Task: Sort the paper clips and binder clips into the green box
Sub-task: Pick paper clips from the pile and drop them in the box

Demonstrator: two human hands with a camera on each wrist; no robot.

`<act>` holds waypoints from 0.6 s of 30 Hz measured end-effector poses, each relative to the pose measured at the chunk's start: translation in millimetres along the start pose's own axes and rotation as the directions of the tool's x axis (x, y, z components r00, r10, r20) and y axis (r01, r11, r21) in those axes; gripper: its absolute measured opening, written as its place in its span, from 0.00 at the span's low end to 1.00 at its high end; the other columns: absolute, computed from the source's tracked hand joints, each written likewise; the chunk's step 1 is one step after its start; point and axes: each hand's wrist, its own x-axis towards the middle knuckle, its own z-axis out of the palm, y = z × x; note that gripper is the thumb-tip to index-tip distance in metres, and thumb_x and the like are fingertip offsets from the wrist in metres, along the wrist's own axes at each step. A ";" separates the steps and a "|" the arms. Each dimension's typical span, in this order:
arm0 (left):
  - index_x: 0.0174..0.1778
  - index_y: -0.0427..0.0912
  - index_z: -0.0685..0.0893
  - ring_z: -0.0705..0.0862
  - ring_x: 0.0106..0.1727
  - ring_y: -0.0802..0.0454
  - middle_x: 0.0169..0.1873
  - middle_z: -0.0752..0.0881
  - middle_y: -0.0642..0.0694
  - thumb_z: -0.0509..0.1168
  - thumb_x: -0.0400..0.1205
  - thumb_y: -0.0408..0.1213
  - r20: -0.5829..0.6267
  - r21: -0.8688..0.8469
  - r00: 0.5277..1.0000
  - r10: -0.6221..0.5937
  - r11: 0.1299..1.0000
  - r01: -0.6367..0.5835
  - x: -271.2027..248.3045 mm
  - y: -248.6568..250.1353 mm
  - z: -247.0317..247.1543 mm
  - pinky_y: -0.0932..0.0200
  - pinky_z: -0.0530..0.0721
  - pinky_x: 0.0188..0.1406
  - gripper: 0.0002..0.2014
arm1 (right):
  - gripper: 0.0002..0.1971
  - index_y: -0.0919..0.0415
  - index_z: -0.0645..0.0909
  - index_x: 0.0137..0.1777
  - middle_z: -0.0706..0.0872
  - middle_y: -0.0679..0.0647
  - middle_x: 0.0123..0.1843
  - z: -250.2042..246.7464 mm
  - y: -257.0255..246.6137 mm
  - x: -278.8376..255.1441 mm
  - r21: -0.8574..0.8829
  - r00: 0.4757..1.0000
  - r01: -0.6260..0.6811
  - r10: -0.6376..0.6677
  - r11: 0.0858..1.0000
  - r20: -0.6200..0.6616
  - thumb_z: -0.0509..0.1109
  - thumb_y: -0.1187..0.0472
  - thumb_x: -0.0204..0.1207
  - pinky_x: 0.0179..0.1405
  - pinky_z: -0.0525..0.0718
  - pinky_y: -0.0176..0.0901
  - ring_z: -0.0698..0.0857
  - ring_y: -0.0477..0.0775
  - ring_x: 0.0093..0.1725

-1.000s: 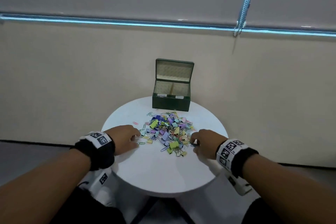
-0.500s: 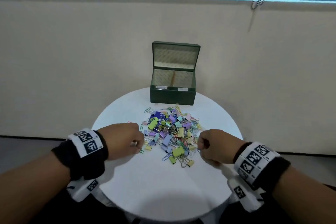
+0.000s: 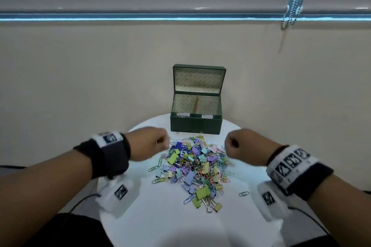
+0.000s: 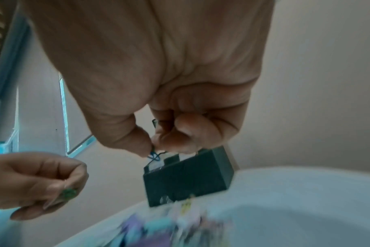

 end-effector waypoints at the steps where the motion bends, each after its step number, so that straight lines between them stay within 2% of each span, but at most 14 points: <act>1: 0.41 0.54 0.77 0.82 0.38 0.57 0.36 0.83 0.57 0.60 0.87 0.46 -0.038 -0.064 0.999 -0.021 0.998 0.018 12.3 2.2 -9.8 0.63 0.74 0.36 0.08 | 0.10 0.57 0.76 0.34 0.79 0.48 0.31 -9.4 -0.6 14.8 0.012 0.999 -0.003 0.004 1.000 -0.051 0.67 0.63 0.78 0.30 0.74 0.31 0.73 0.44 0.28; 4: 0.46 0.46 0.81 0.85 0.37 0.56 0.38 0.88 0.50 0.59 0.89 0.42 -0.111 -0.333 0.991 -0.081 0.942 0.039 54.5 11.8 -32.0 0.64 0.82 0.34 0.09 | 0.09 0.60 0.77 0.36 0.80 0.53 0.34 -31.3 1.0 65.8 0.043 0.979 -0.011 0.020 0.999 -0.202 0.66 0.63 0.79 0.33 0.77 0.40 0.75 0.50 0.31; 6: 0.43 0.41 0.82 0.85 0.34 0.55 0.35 0.87 0.47 0.60 0.89 0.38 -0.149 -0.479 0.984 -0.100 0.878 0.016 82.8 19.3 -40.2 0.63 0.85 0.33 0.11 | 0.08 0.58 0.75 0.37 0.80 0.54 0.34 -41.3 3.0 94.8 0.072 0.965 -0.024 0.042 0.997 -0.259 0.66 0.63 0.78 0.32 0.76 0.40 0.75 0.52 0.33; 9: 0.38 0.38 0.83 0.83 0.28 0.55 0.31 0.86 0.44 0.63 0.87 0.35 -0.183 -0.556 0.975 -0.125 0.831 0.003 119.9 27.4 -45.0 0.64 0.84 0.28 0.12 | 0.09 0.56 0.75 0.36 0.80 0.52 0.34 -47.2 7.0 125.6 0.072 0.957 -0.056 0.074 0.996 -0.279 0.67 0.62 0.77 0.31 0.74 0.40 0.76 0.51 0.32; 12: 0.42 0.36 0.86 0.81 0.25 0.55 0.29 0.85 0.44 0.66 0.85 0.34 -0.195 -0.599 0.961 -0.194 0.799 0.040 146.6 33.2 -44.8 0.67 0.82 0.23 0.08 | 0.09 0.54 0.76 0.35 0.80 0.50 0.34 -46.1 9.5 146.5 0.044 0.953 -0.086 0.095 0.995 -0.287 0.69 0.62 0.77 0.31 0.73 0.39 0.77 0.51 0.34; 15: 0.49 0.30 0.87 0.81 0.19 0.59 0.31 0.86 0.41 0.67 0.85 0.31 -0.189 -0.680 0.948 -0.255 0.731 0.061 158.5 43.6 -41.4 0.68 0.82 0.20 0.07 | 0.01 0.53 0.84 0.45 0.86 0.50 0.44 -44.7 12.9 154.7 0.045 0.956 -0.101 0.109 0.994 -0.272 0.72 0.61 0.77 0.45 0.80 0.41 0.83 0.53 0.45; 17: 0.57 0.29 0.85 0.84 0.26 0.53 0.41 0.87 0.34 0.63 0.87 0.29 -0.126 -0.763 0.952 -0.278 0.641 0.086 159.6 49.3 -38.6 0.66 0.86 0.24 0.08 | 0.05 0.52 0.86 0.52 0.87 0.49 0.49 -44.5 19.1 148.8 0.085 0.952 -0.076 0.097 0.993 -0.289 0.74 0.61 0.78 0.53 0.81 0.42 0.85 0.53 0.49; 18: 0.60 0.30 0.83 0.85 0.30 0.51 0.44 0.87 0.33 0.61 0.88 0.28 -0.105 -0.774 0.955 -0.279 0.625 0.097 157.1 50.3 -38.1 0.64 0.87 0.27 0.09 | 0.06 0.53 0.86 0.53 0.87 0.49 0.49 -44.7 21.5 140.6 0.107 0.945 -0.042 0.074 0.993 -0.318 0.74 0.62 0.78 0.54 0.81 0.42 0.85 0.52 0.49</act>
